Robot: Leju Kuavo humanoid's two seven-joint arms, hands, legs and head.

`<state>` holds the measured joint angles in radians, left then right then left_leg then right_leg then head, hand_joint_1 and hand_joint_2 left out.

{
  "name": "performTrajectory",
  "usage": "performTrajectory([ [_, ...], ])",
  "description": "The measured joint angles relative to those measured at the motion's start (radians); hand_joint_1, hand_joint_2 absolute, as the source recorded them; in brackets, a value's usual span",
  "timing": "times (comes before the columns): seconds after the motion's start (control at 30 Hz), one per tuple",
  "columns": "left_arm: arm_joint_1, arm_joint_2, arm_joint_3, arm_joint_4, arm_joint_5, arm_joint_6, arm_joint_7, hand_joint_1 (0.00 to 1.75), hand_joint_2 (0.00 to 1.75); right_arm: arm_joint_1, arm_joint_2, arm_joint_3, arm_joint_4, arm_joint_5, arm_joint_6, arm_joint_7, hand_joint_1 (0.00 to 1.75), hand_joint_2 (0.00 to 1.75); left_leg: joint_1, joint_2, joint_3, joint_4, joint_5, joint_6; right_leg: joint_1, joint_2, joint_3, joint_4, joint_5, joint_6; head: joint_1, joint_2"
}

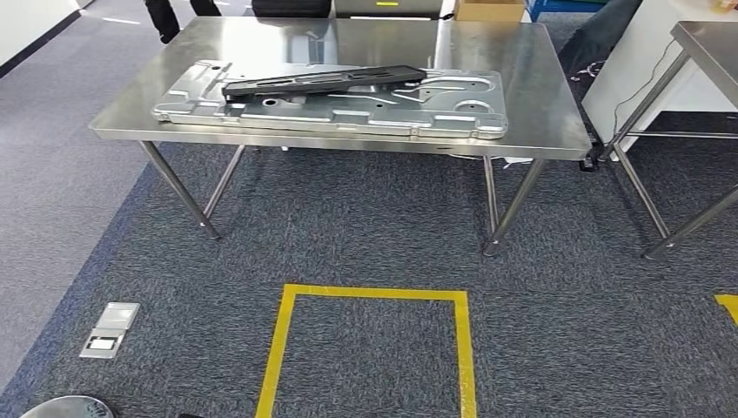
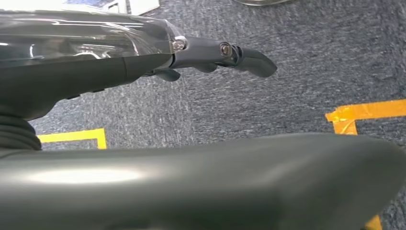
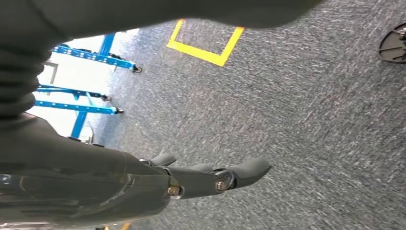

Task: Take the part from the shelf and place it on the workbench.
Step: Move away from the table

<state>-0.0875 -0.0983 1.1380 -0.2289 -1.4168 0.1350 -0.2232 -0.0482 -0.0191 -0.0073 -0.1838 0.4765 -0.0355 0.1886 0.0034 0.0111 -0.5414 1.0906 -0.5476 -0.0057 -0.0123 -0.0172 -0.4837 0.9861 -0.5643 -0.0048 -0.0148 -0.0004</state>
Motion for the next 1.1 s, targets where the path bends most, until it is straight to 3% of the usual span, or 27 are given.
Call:
performTrajectory([
  [0.07, 0.001, -0.001, -0.004, 0.0, 0.0, 0.0, 0.0, 0.0, 1.75, -0.002, 0.002, -0.002, 0.0, -0.001, 0.0, 0.001, 0.0, 1.75, -0.005, -0.002, 0.037, -0.067, 0.008, 0.009, 0.001, 0.0, -0.007, 0.005, 0.004, 0.01, 0.0, 0.0],
  [0.13, 0.002, -0.002, -0.006, 0.0, 0.0, 0.0, 0.0, 0.0, 1.75, -0.004, 0.002, -0.004, 0.001, -0.002, 0.0, 0.001, 0.0, 1.75, -0.005, -0.002, 0.038, -0.082, 0.009, 0.015, 0.001, 0.001, -0.012, 0.007, 0.007, 0.022, 0.0, 0.0],
  [0.2, -0.001, -0.003, -0.006, 0.0, 0.0, 0.006, 0.0, 0.0, 1.75, -0.004, 0.002, -0.005, 0.001, -0.001, -0.005, 0.001, 0.0, 1.75, 0.001, -0.002, 0.039, -0.1, 0.013, 0.028, 0.001, 0.004, -0.025, 0.027, -0.013, 0.032, 0.002, 0.0],
  [0.27, -0.002, -0.005, -0.007, 0.0, 0.0, 0.024, 0.004, 0.0, 0.87, -0.004, 0.002, -0.007, 0.001, 0.006, -0.022, 0.001, 0.0, 1.75, 0.003, 0.0, 0.036, -0.108, 0.016, 0.04, 0.0, 0.009, -0.068, 0.117, -0.071, 0.039, 0.003, 0.0],
  [0.33, 0.0, -0.007, -0.007, 0.0, -0.004, 0.034, 0.014, 0.0, 0.0, -0.003, 0.003, -0.007, 0.001, 0.016, -0.037, 0.002, 0.0, 1.75, 0.003, 0.002, 0.031, -0.106, 0.018, 0.043, -0.002, 0.011, -0.123, 0.242, -0.12, 0.044, 0.004, 0.0],
  [0.37, 0.0, -0.008, -0.008, 0.0, -0.008, 0.031, 0.019, 0.0, 0.0, -0.002, 0.003, -0.007, 0.001, 0.021, -0.04, 0.004, 0.0, 1.75, 0.004, 0.004, 0.03, -0.104, 0.018, 0.043, -0.004, 0.011, -0.135, 0.274, -0.12, 0.048, 0.004, 0.0],
  [0.4, 0.0, -0.009, -0.01, 0.0, -0.012, 0.026, 0.026, 0.0, 0.0, -0.002, 0.003, -0.007, 0.001, 0.026, -0.041, 0.006, 0.0, 1.31, 0.006, 0.004, 0.03, -0.101, 0.017, 0.043, -0.007, 0.011, -0.13, 0.267, -0.101, 0.055, 0.004, 0.0],
  [0.5, -0.002, -0.01, -0.015, 0.0, -0.017, 0.007, 0.042, 0.0, 0.0, -0.002, 0.008, -0.007, 0.001, 0.036, -0.05, 0.009, 0.0, 0.0, 0.009, 0.002, 0.019, -0.073, 0.003, 0.032, -0.026, 0.013, -0.056, 0.1, -0.01, 0.092, 0.005, 0.0],
  [0.57, -0.003, -0.008, -0.017, 0.0, -0.017, 0.001, 0.035, 0.0, 0.0, -0.005, 0.015, -0.007, 0.001, 0.039, -0.055, 0.009, 0.0, 0.0, 0.003, -0.001, 0.003, -0.05, -0.007, 0.022, -0.032, 0.015, -0.037, 0.044, -0.002, 0.082, 0.004, 0.0],
  [0.63, -0.004, -0.008, -0.02, 0.0, -0.019, 0.006, 0.021, 0.0, 0.0, -0.004, 0.02, -0.007, 0.001, 0.042, -0.055, 0.008, 0.0, 0.0, 0.0, -0.002, -0.002, -0.045, -0.008, 0.02, -0.029, 0.015, -0.042, 0.047, -0.009, 0.055, 0.003, 0.0],
  [0.83, -0.004, -0.027, -0.023, 0.003, 0.001, 0.001, 0.065, 0.0, 0.0, 0.001, 0.026, 0.001, 0.001, 0.081, -0.084, -0.051, 0.0, 0.0, 0.005, -0.002, 0.001, -0.056, 0.0, 0.013, -0.023, 0.015, -0.044, 0.048, -0.009, 0.053, 0.003, 0.0],
  [1.1, -0.001, -0.071, -0.028, 0.009, -0.02, -0.109, 0.088, 0.0, 0.0, 0.008, 0.011, 0.078, 0.001, 0.231, -0.091, -0.191, 0.0, 0.0, 0.004, -0.002, 0.0, -0.056, 0.0, 0.011, -0.022, 0.015, -0.043, 0.049, -0.008, 0.052, 0.003, 0.0],
])
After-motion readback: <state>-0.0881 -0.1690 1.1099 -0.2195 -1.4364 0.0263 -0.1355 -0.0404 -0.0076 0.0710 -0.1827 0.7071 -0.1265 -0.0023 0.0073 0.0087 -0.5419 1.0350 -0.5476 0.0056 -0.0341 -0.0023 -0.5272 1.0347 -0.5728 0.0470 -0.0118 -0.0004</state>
